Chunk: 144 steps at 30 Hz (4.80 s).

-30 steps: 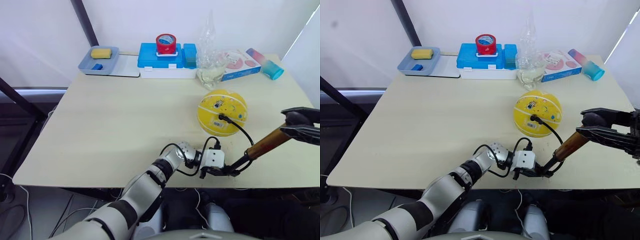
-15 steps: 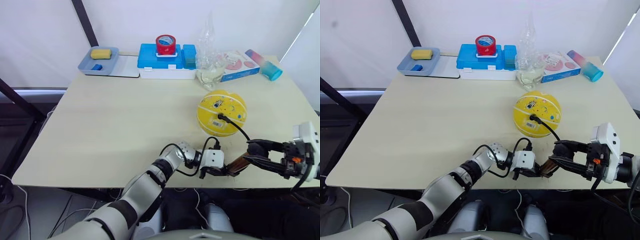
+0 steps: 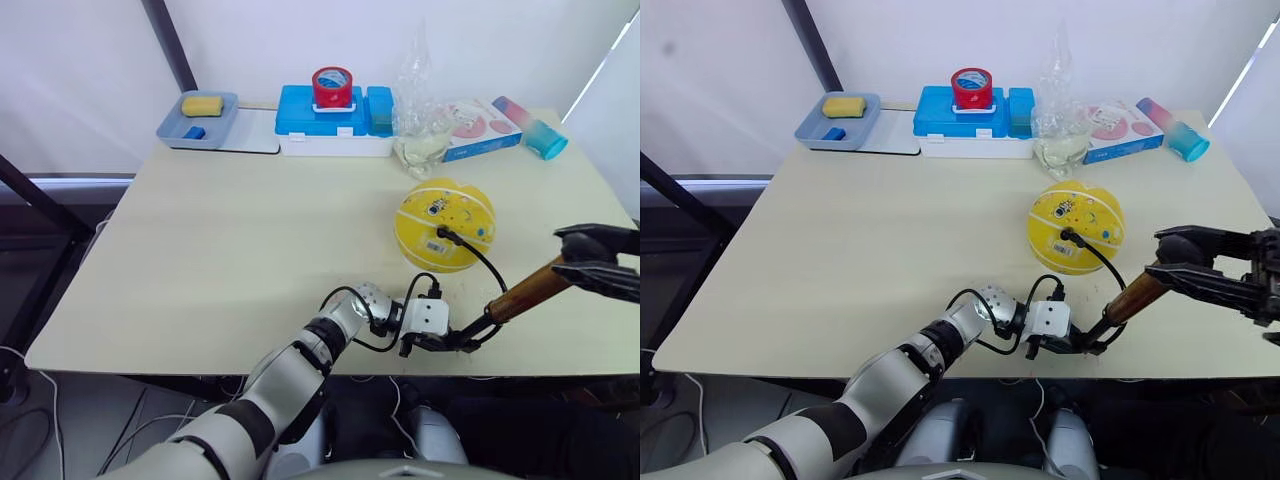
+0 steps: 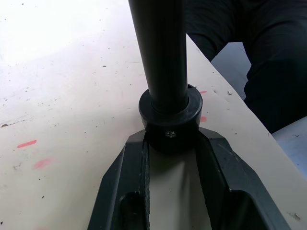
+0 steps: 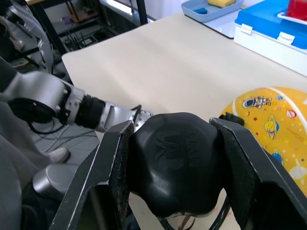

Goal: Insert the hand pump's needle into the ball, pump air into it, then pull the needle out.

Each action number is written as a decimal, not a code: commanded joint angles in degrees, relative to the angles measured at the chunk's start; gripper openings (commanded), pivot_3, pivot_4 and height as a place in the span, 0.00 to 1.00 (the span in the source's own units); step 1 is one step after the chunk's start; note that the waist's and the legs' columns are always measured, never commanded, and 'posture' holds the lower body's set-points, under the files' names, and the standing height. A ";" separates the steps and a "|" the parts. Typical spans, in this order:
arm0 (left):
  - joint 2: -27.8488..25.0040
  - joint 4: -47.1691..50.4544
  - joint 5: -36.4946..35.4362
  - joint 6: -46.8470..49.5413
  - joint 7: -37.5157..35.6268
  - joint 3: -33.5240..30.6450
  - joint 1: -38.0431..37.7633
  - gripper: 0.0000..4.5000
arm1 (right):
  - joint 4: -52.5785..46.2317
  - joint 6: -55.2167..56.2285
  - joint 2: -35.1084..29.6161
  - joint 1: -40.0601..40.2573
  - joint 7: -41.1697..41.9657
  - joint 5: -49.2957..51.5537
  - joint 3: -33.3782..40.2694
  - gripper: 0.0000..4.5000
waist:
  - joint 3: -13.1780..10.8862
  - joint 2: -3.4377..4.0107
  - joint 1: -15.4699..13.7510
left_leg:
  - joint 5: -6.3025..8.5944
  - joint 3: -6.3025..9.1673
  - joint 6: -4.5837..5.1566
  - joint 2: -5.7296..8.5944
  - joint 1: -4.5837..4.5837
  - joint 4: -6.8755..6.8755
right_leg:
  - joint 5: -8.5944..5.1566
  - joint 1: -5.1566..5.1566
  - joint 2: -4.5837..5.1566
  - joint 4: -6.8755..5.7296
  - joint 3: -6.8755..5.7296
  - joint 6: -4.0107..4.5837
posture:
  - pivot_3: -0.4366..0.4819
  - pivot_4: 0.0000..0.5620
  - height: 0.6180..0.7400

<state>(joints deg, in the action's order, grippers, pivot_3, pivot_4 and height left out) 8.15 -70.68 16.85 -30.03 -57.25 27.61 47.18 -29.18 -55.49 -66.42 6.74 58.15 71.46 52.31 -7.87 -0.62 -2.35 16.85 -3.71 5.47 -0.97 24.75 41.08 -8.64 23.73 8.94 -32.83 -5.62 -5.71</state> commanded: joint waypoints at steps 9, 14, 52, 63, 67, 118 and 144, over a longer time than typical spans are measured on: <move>2.09 -2.50 2.79 1.53 0.21 1.63 0.51 0.20 | -5.59 3.06 5.07 4.91 0.05 -7.57 -10.80 0.44 | 0.10 -0.11 0.01 | 0.00 -0.01 0.00 -0.01 -0.05 0.01 | 0.00 -0.03 -0.01 -0.03 0.01 -0.01 | 0.48 0.27 0.91; 2.07 -2.54 2.90 1.54 0.37 1.63 0.67 0.20 | -5.20 10.98 11.57 8.62 -0.07 -17.23 -22.47 0.44 | 0.27 -0.35 0.02 | 0.00 0.02 0.00 -0.03 -0.06 0.01 | -0.01 -0.04 -0.05 -0.05 -0.01 -0.01 | 0.48 0.27 0.91; 2.53 -2.50 2.86 1.63 0.56 1.40 0.55 0.20 | -4.79 6.65 8.37 5.72 -0.26 -15.46 -20.19 0.44 | 0.35 -0.20 0.03 | -0.01 -0.01 0.00 -0.02 -0.11 0.02 | 0.00 -0.06 -0.04 -0.08 0.01 -0.01 | 0.48 0.27 0.91; 2.61 -2.53 3.01 1.60 0.47 1.41 0.39 0.20 | -3.04 13.83 11.62 6.92 0.58 -19.27 -21.56 0.44 | 0.46 -0.19 0.00 | -0.01 0.00 0.00 -0.02 -0.12 0.02 | 0.00 -0.07 -0.06 -0.07 -0.01 0.01 | 0.48 0.27 0.91; 2.67 -2.53 3.06 1.57 0.46 1.45 0.32 0.20 | -1.99 9.85 7.99 4.94 2.02 -12.65 -11.87 0.44 | 0.40 -0.09 0.00 | -0.01 0.00 0.00 -0.01 -0.08 0.01 | 0.01 -0.05 -0.05 -0.05 0.00 0.01 | 0.48 0.27 0.91; 2.87 -2.62 3.23 1.45 0.19 1.56 -0.03 0.11 | 3.73 -2.83 -2.94 -1.91 1.81 -2.54 5.23 0.44 | 0.42 0.08 0.03 | -0.01 -0.01 -0.01 0.00 -0.08 0.04 | 0.01 -0.05 -0.01 -0.04 0.02 0.01 | 0.48 0.27 0.91; 1.13 3.26 -6.40 4.16 -9.88 -6.20 2.83 0.00 | 0.83 12.89 10.58 4.49 0.50 -22.66 -19.29 0.44 | 0.40 0.12 0.09 | -0.02 -0.06 0.00 -0.01 -0.07 0.06 | 0.01 -0.01 -0.05 -0.08 0.07 0.01 | 0.48 0.27 0.91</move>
<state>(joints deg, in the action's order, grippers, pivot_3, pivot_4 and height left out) 8.07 -70.15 13.13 -26.32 -64.67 23.07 48.31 -28.40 -43.27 -55.95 10.94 58.47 49.59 33.34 -7.48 -0.50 -2.26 16.83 -3.77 5.47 -0.97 24.69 41.14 -8.63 23.72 8.89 -32.91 -5.56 -5.70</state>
